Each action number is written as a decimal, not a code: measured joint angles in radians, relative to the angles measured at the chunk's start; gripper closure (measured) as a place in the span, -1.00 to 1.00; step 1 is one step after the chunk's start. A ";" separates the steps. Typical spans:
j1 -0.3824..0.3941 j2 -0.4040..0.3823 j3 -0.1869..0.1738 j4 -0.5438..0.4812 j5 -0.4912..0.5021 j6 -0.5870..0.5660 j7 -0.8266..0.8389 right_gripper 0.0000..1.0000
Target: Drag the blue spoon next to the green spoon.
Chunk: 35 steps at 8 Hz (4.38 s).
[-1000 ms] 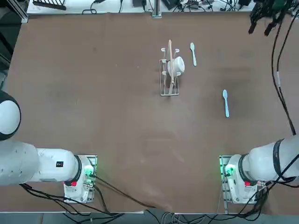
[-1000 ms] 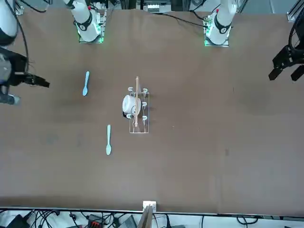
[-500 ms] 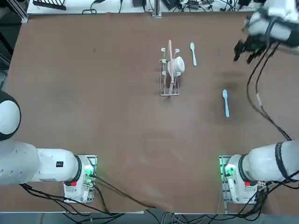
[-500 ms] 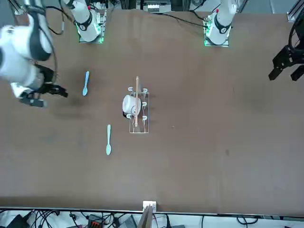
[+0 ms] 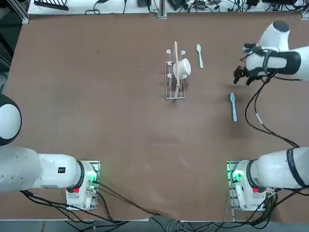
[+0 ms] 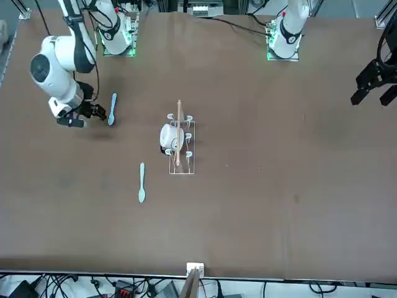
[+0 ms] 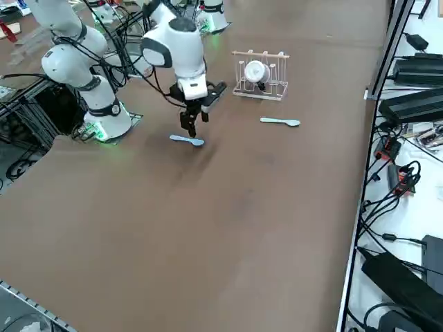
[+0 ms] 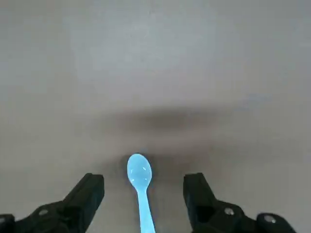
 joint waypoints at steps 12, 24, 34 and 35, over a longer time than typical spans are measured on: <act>0.042 0.124 0.000 -0.131 0.000 0.159 0.002 -0.94; 0.044 0.112 0.000 -0.134 0.000 0.147 0.001 0.57; 0.092 0.075 0.000 0.158 0.000 -0.106 0.000 0.69; 0.098 0.084 0.000 0.259 0.000 -0.197 0.007 0.69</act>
